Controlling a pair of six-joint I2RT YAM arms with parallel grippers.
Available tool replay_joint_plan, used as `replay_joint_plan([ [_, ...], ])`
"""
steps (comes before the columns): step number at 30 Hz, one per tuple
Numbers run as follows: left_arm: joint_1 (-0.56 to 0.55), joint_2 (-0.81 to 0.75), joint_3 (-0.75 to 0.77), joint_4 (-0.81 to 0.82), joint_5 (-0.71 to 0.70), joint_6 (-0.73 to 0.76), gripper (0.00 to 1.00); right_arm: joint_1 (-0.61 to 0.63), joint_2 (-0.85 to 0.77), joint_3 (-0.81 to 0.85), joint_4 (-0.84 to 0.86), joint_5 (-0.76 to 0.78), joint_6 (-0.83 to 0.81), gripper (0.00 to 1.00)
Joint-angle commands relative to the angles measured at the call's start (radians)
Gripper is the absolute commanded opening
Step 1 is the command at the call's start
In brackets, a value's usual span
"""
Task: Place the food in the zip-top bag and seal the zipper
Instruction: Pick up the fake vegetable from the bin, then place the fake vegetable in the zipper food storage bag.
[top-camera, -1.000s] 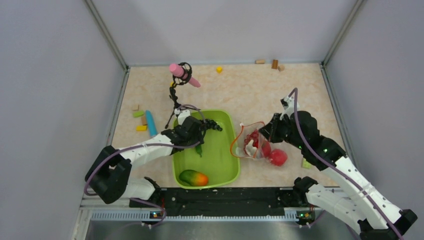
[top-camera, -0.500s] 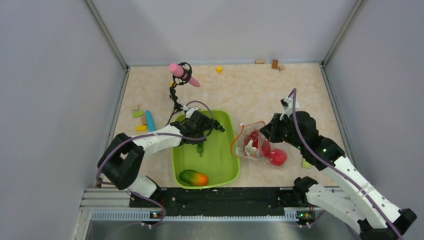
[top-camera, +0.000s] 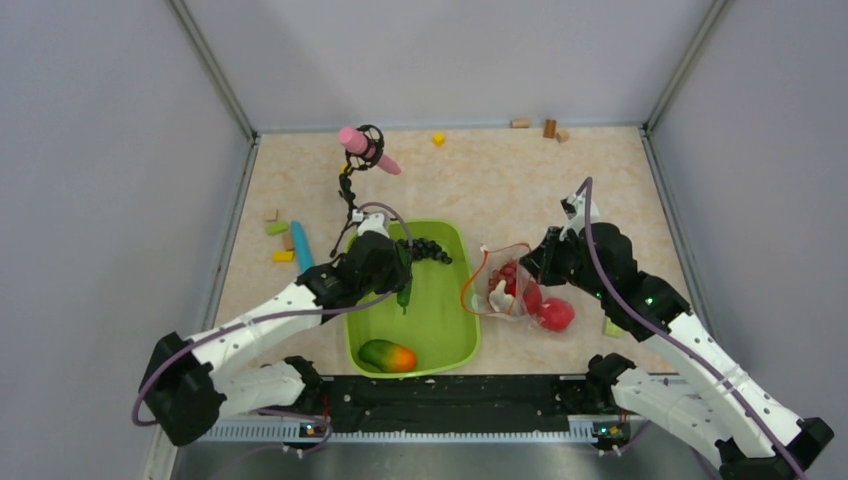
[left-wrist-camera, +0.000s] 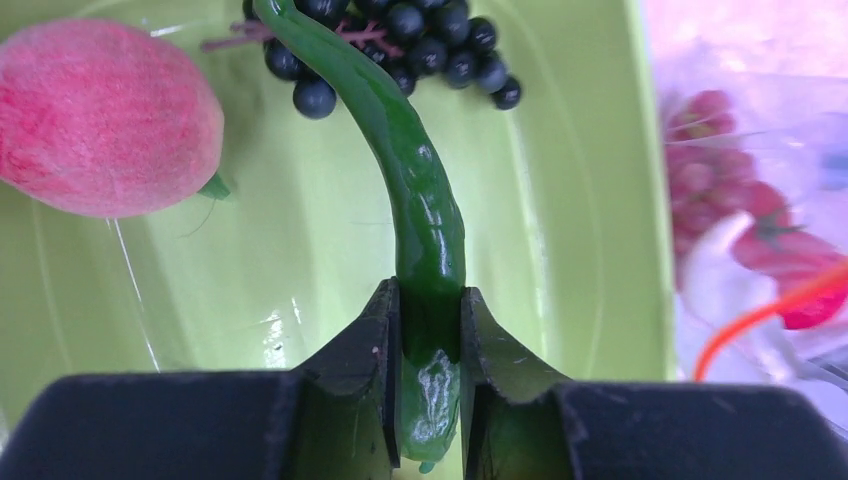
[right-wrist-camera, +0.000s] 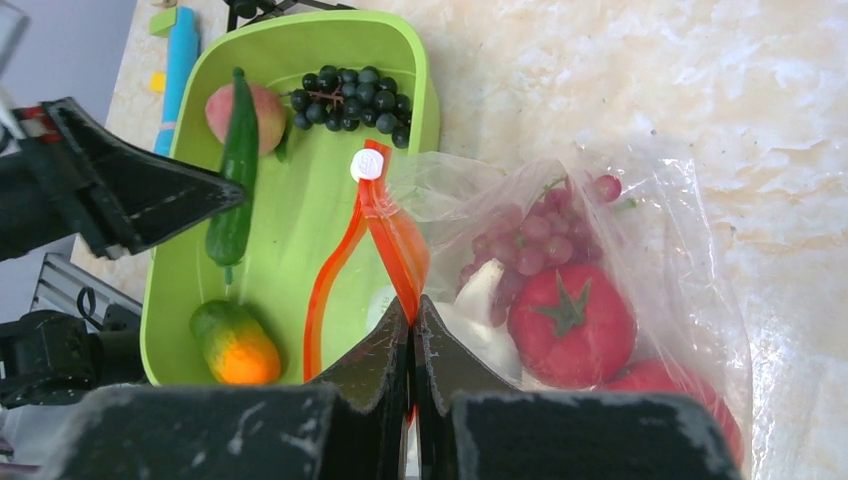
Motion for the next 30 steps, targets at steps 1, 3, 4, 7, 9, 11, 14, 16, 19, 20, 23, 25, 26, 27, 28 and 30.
replay_joint_plan([
  [1,-0.003,-0.131,-0.036,0.108,0.056,0.048,0.00,-0.007,-0.019,0.002,0.044,-0.008,-0.003,0.00],
  [3,-0.004,-0.176,-0.045,0.145,0.100,0.072,0.00,-0.007,-0.024,0.004,0.046,-0.028,0.000,0.00],
  [4,-0.004,-0.198,-0.055,0.175,0.133,0.093,0.00,-0.008,-0.027,0.005,0.049,-0.043,0.001,0.00],
  [7,-0.006,-0.254,-0.082,0.290,0.253,0.147,0.00,-0.007,-0.027,0.014,0.058,-0.104,0.000,0.00],
  [9,-0.009,-0.288,-0.094,0.393,0.330,0.173,0.00,-0.006,-0.024,0.028,0.055,-0.142,-0.001,0.00],
  [11,-0.015,-0.299,-0.101,0.518,0.404,0.196,0.00,-0.007,-0.023,0.046,0.046,-0.167,0.001,0.00],
  [14,-0.030,-0.282,-0.081,0.674,0.558,0.240,0.00,-0.007,-0.017,0.083,0.012,-0.200,0.017,0.00],
  [16,-0.043,-0.253,-0.035,0.696,0.641,0.275,0.00,-0.007,-0.011,0.110,-0.008,-0.229,0.029,0.00],
  [19,-0.081,-0.211,0.014,0.730,0.709,0.327,0.00,-0.006,0.006,0.153,-0.034,-0.292,0.046,0.00],
  [20,-0.100,-0.204,0.020,0.748,0.723,0.347,0.00,-0.007,0.012,0.169,-0.038,-0.314,0.050,0.00],
  [23,-0.150,-0.190,0.010,0.818,0.769,0.407,0.00,-0.006,0.027,0.195,-0.043,-0.369,0.068,0.00],
  [25,-0.184,-0.189,-0.023,0.900,0.781,0.431,0.00,-0.007,0.041,0.205,-0.044,-0.404,0.083,0.00],
  [26,-0.197,-0.186,-0.040,0.942,0.782,0.440,0.00,-0.007,0.046,0.208,-0.044,-0.424,0.092,0.00],
  [27,-0.207,-0.185,-0.055,0.967,0.779,0.450,0.00,-0.007,0.052,0.207,-0.040,-0.438,0.103,0.00],
  [28,-0.215,-0.181,-0.068,0.990,0.769,0.459,0.00,-0.007,0.059,0.205,-0.032,-0.453,0.116,0.00],
  [30,-0.235,-0.171,-0.092,1.026,0.723,0.474,0.00,-0.007,0.063,0.197,-0.007,-0.487,0.140,0.00],
])
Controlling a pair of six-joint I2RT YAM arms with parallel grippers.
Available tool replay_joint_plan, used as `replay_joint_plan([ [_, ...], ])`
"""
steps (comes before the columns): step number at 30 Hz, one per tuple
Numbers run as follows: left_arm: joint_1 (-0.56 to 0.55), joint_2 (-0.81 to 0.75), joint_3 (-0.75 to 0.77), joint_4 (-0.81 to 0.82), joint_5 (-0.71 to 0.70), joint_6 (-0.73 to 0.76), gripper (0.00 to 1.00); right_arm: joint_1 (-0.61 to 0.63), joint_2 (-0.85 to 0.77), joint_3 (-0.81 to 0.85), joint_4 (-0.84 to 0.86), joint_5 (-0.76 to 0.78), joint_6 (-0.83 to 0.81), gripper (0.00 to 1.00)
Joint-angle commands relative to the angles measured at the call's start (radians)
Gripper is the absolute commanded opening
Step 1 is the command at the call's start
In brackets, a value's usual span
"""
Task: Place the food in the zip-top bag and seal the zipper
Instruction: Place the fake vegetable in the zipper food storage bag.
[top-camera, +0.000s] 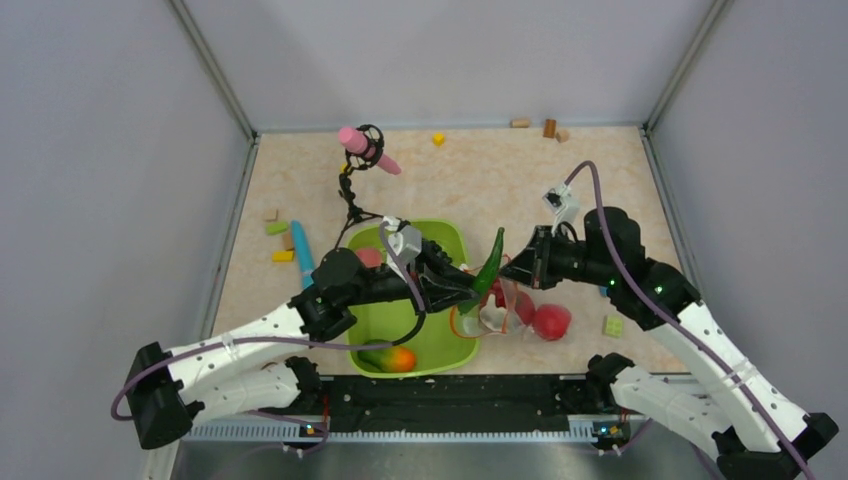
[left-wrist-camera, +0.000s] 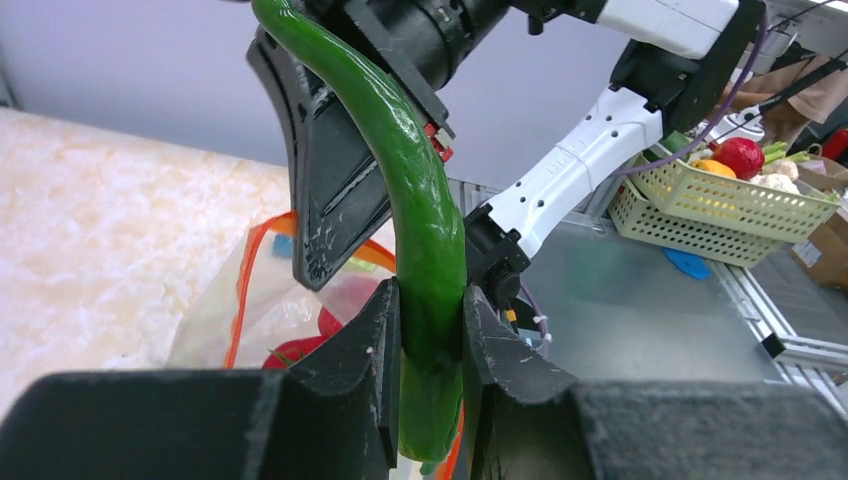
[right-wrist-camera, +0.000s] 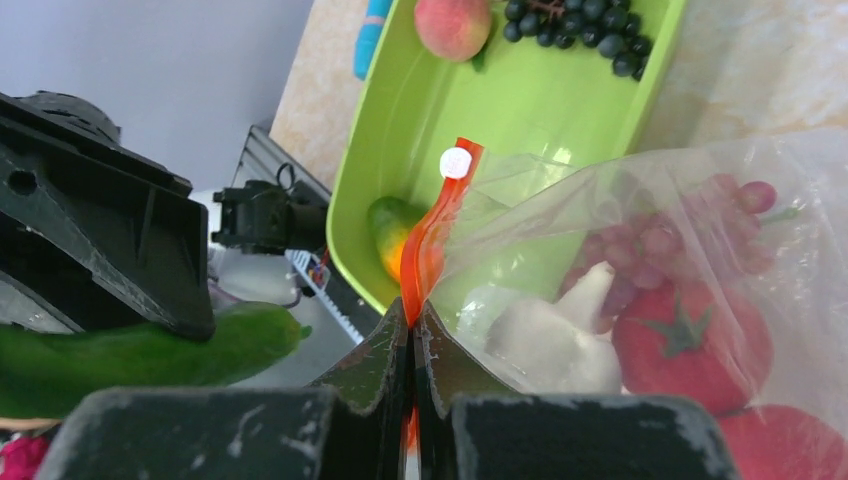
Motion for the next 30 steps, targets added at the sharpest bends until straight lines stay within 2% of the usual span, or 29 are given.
replay_joint_plan([
  [1,-0.036,0.024,-0.052,0.193,-0.039,0.073,0.00,-0.007,0.012,0.038,0.077,-0.125,0.074,0.00],
  [6,-0.067,0.077,-0.104,0.280,-0.186,0.072,0.00,-0.007,0.004,0.037,0.092,-0.126,0.111,0.00],
  [9,-0.084,0.147,-0.131,0.364,-0.198,0.047,0.00,-0.007,-0.006,0.026,0.104,-0.114,0.129,0.00],
  [15,-0.098,0.235,-0.163,0.436,-0.237,0.003,0.00,-0.006,-0.026,0.021,0.118,-0.070,0.164,0.00],
  [22,-0.110,0.245,-0.181,0.384,-0.349,-0.106,0.00,-0.007,-0.065,0.019,0.120,0.051,0.191,0.00],
  [30,-0.172,0.244,-0.157,0.295,-0.503,-0.218,0.00,-0.007,-0.139,-0.023,0.158,0.230,0.218,0.00],
])
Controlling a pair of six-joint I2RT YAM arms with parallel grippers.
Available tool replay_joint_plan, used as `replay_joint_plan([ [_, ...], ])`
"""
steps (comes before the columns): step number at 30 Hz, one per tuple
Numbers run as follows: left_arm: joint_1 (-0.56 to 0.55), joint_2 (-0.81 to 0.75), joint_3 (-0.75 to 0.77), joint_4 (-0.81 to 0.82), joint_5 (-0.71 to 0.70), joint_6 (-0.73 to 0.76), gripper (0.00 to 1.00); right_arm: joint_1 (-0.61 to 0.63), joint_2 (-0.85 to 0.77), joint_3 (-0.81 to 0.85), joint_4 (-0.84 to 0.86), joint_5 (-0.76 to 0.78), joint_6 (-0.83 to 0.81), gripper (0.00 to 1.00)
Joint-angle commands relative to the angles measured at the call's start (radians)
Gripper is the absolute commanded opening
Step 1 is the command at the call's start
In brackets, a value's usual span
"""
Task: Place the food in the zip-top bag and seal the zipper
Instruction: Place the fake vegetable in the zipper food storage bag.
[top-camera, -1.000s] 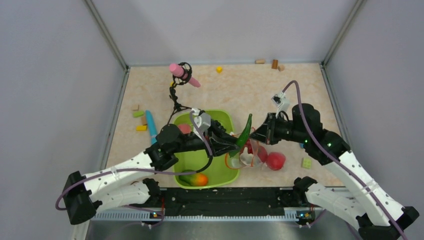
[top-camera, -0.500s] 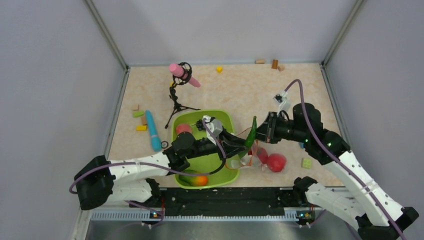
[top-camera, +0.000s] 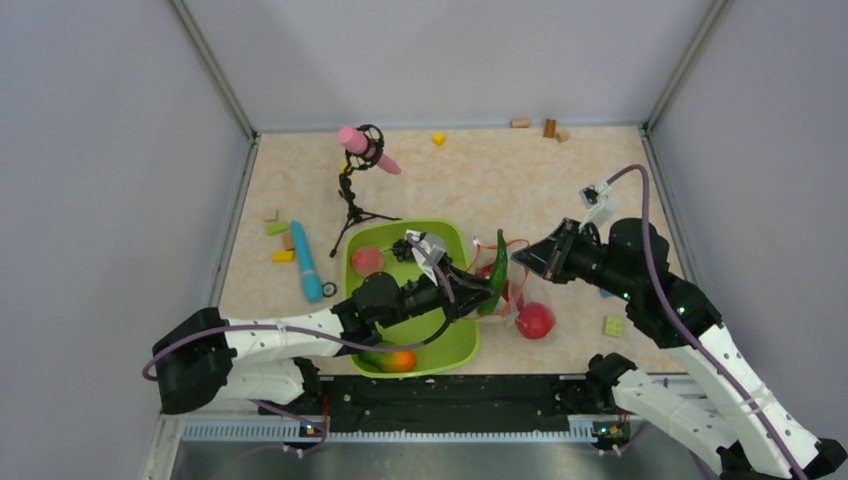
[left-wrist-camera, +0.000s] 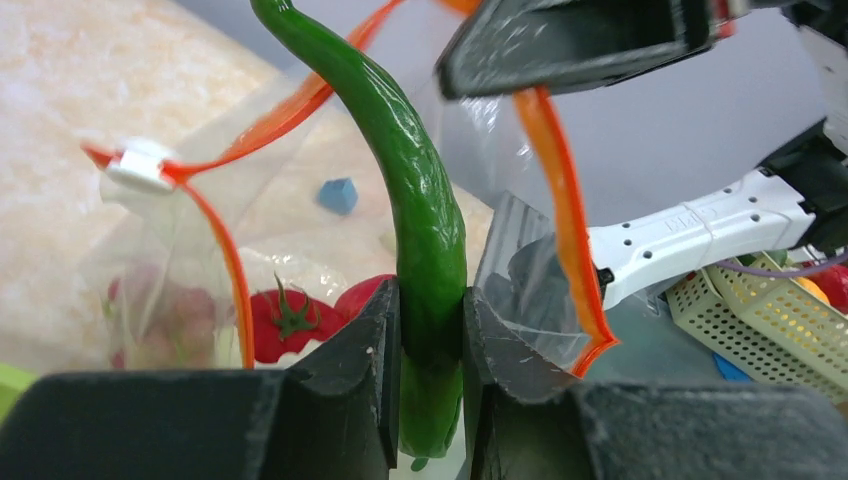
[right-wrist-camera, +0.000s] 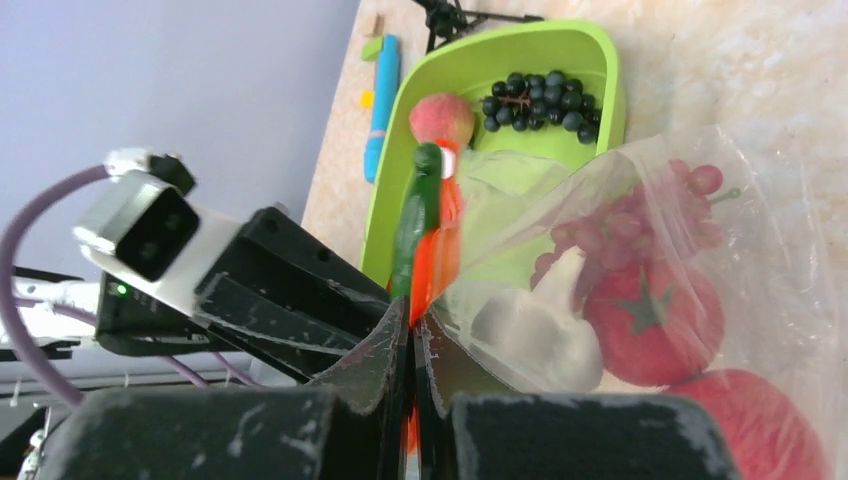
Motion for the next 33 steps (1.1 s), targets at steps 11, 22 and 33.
replay_joint_plan([
  [11,-0.060,0.091,0.103,-0.133,-0.059,-0.048,0.07,0.000,-0.117,-0.087,0.195,0.196,0.087,0.00],
  [22,-0.063,0.085,0.103,-0.110,0.051,-0.030,0.56,0.000,-0.148,-0.104,0.198,0.194,0.083,0.00],
  [33,-0.064,-0.038,0.098,-0.267,-0.038,-0.014,0.66,0.000,-0.174,-0.132,0.200,0.200,0.089,0.00],
])
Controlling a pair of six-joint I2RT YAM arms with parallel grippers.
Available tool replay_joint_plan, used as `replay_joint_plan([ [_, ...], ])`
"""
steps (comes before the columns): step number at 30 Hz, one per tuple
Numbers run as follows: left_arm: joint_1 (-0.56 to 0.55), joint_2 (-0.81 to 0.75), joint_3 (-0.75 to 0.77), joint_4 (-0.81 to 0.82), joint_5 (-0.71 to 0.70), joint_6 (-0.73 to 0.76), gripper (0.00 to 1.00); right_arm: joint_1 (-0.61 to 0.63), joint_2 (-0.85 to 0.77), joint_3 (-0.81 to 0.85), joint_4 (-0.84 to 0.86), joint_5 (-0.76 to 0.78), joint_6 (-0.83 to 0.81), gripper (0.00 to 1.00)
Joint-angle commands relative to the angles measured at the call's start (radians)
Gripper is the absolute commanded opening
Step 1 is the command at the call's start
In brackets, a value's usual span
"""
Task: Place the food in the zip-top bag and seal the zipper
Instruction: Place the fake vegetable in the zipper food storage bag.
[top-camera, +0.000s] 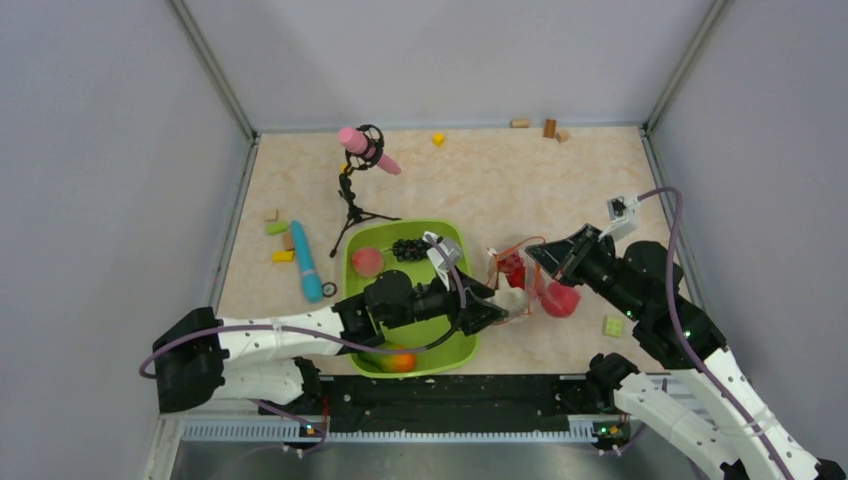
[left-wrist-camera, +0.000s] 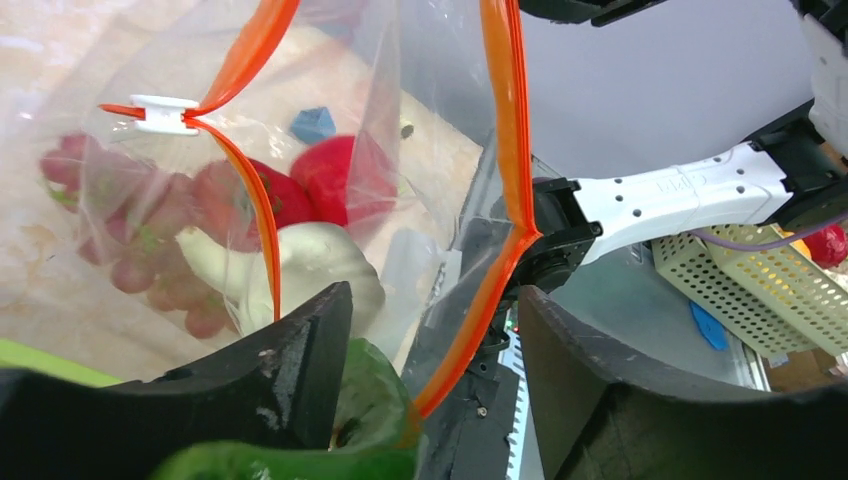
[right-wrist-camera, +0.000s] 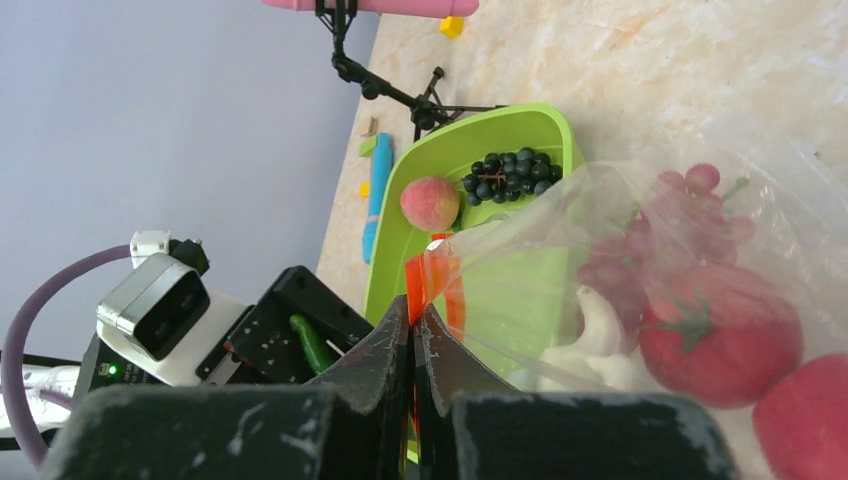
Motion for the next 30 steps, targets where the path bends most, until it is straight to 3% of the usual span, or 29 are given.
replay_joint_plan([
  [1,-0.005,-0.049,0.015,-0.041,-0.042,0.026,0.63,0.000,-0.019,0.004,0.077,0.008,0.011,0.00],
  [5,-0.005,-0.034,0.035,-0.103,-0.002,0.030,0.39,-0.001,-0.021,0.009,0.077,0.010,0.009,0.00],
  [9,-0.005,-0.046,0.027,-0.126,0.013,0.013,0.02,0.000,-0.021,0.012,0.071,0.013,0.005,0.00],
  [15,-0.005,-0.097,-0.007,-0.021,-0.006,-0.013,0.00,-0.001,-0.020,0.001,0.082,0.001,0.017,0.00],
  [22,-0.005,-0.105,-0.011,0.111,-0.209,-0.026,0.00,0.000,-0.018,-0.009,0.108,-0.032,0.036,0.00],
  [30,-0.005,0.006,0.002,0.314,-0.251,0.009,0.00,0.000,-0.012,-0.040,0.184,-0.087,0.072,0.00],
])
